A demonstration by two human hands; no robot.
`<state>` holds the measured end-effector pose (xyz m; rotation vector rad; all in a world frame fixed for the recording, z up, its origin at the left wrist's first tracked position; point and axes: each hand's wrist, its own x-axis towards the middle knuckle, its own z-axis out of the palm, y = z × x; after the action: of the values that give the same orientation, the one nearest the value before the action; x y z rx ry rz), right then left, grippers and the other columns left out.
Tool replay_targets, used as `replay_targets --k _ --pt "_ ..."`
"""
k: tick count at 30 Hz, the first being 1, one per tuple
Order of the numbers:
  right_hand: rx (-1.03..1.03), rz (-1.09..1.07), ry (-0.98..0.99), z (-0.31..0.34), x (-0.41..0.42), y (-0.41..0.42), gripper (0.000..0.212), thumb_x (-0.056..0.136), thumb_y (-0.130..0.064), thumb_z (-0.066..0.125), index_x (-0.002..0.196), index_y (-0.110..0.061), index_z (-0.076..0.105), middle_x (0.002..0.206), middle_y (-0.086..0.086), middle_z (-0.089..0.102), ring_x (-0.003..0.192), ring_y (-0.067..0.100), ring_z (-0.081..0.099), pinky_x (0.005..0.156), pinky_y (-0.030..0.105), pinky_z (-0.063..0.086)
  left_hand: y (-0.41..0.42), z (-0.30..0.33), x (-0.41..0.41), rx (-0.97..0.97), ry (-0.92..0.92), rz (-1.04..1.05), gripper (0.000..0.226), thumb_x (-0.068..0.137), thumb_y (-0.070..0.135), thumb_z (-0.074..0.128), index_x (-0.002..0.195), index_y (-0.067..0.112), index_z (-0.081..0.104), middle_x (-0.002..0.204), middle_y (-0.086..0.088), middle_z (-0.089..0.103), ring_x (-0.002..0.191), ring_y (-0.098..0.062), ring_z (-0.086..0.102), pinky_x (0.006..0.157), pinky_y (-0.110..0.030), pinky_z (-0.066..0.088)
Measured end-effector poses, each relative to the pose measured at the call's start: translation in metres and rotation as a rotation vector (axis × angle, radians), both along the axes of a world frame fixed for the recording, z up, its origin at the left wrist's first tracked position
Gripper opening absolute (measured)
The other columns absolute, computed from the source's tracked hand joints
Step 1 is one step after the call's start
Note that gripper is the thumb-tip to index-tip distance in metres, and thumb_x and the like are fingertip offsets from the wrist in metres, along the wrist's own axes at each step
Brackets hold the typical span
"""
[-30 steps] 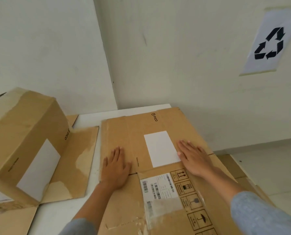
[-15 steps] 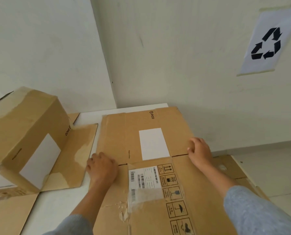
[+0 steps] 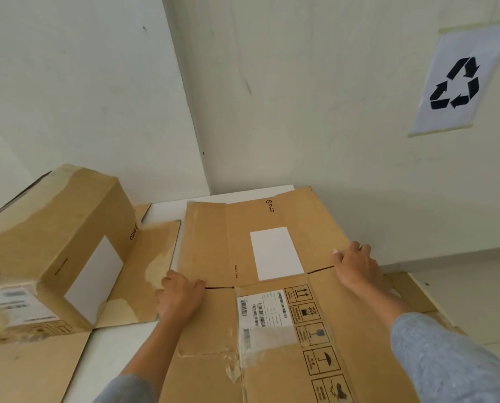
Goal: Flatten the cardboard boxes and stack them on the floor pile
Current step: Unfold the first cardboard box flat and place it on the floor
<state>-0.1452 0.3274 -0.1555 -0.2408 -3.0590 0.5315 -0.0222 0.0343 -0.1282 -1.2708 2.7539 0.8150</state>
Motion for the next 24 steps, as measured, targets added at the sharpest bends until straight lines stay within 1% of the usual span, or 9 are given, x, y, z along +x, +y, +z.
replay_targets --k 2,5,7,9,10,16,18,21,24 --pt "0.004 -0.032 0.001 0.000 0.005 -0.001 0.046 0.098 -0.038 0.034 0.126 -0.002 0.039 0.122 0.021 0.047 0.101 0.038 0.057 0.070 0.035 0.040 0.005 0.002 0.003 -0.022 0.040 -0.020 0.051 0.091 0.029 0.046 0.127 -0.001 0.026 0.128 -0.022 0.048 0.112 -0.042 0.051 0.084 -0.046 0.044" --pt "0.003 -0.052 0.059 0.005 0.011 0.001 0.040 0.097 -0.035 0.039 0.119 -0.001 0.042 0.115 0.022 0.055 0.097 0.038 0.059 0.067 0.035 0.040 0.006 0.004 0.007 -0.067 0.137 -0.063 0.030 0.094 0.023 0.040 0.114 0.001 0.034 0.114 -0.021 0.057 0.097 -0.039 0.057 0.068 -0.040 0.042" --pt "0.000 -0.039 0.100 0.013 0.013 0.003 0.038 0.097 -0.034 0.040 0.117 -0.002 0.043 0.112 0.020 0.056 0.093 0.036 0.061 0.064 0.034 0.041 0.006 0.006 0.008 -0.082 0.224 -0.084 0.018 0.096 0.021 0.035 0.102 0.004 0.037 0.106 -0.021 0.058 0.085 -0.036 0.056 0.065 -0.038 0.041" --pt "0.011 -0.032 0.133 0.023 0.013 0.010 0.037 0.097 -0.034 0.038 0.118 -0.004 0.043 0.113 0.018 0.055 0.092 0.033 0.062 0.064 0.035 0.042 0.012 0.008 0.005 -0.085 0.292 -0.100 0.015 0.097 0.021 0.030 0.093 0.008 0.036 0.098 -0.020 0.060 0.075 -0.032 0.053 0.063 -0.039 0.043" --pt "0.018 -0.031 0.147 0.028 0.013 0.016 0.037 0.097 -0.034 0.037 0.118 -0.004 0.043 0.113 0.017 0.055 0.091 0.032 0.062 0.064 0.034 0.041 0.016 0.009 0.003 -0.091 0.315 -0.111 0.016 0.097 0.021 0.029 0.091 0.008 0.036 0.095 -0.019 0.059 0.073 -0.031 0.053 0.063 -0.040 0.044" --pt "0.029 -0.070 0.240 0.048 -0.004 0.086 0.036 0.098 -0.032 0.036 0.117 -0.003 0.045 0.113 0.016 0.053 0.093 0.032 0.061 0.064 0.032 0.038 0.083 0.029 -0.034 -0.103 0.382 -0.188 0.014 0.095 0.017 0.028 0.088 0.007 0.036 0.088 -0.013 0.049 0.076 -0.031 0.047 0.067 -0.041 0.038" --pt "0.029 -0.095 0.257 0.052 -0.016 0.120 0.036 0.099 -0.031 0.035 0.118 -0.003 0.045 0.114 0.017 0.053 0.093 0.033 0.061 0.064 0.032 0.038 0.114 0.033 -0.051 -0.096 0.414 -0.208 0.014 0.094 0.015 0.027 0.088 0.007 0.037 0.092 -0.018 0.053 0.078 -0.033 0.048 0.068 -0.041 0.038" --pt "0.020 -0.112 0.249 0.057 -0.039 0.179 0.032 0.099 -0.027 0.035 0.119 -0.004 0.043 0.116 0.017 0.052 0.094 0.033 0.060 0.064 0.033 0.040 0.171 0.035 -0.077 -0.098 0.443 -0.223 0.012 0.093 0.011 0.027 0.087 0.005 0.036 0.100 -0.026 0.057 0.087 -0.040 0.052 0.070 -0.042 0.037" --pt "0.009 -0.082 0.223 0.065 -0.068 0.241 0.026 0.096 -0.018 0.040 0.119 -0.006 0.043 0.117 0.015 0.050 0.095 0.032 0.059 0.065 0.032 0.040 0.240 0.033 -0.101 -0.084 0.467 -0.199 0.012 0.093 0.009 0.028 0.088 0.004 0.037 0.102 -0.027 0.057 0.091 -0.043 0.055 0.073 -0.046 0.043"
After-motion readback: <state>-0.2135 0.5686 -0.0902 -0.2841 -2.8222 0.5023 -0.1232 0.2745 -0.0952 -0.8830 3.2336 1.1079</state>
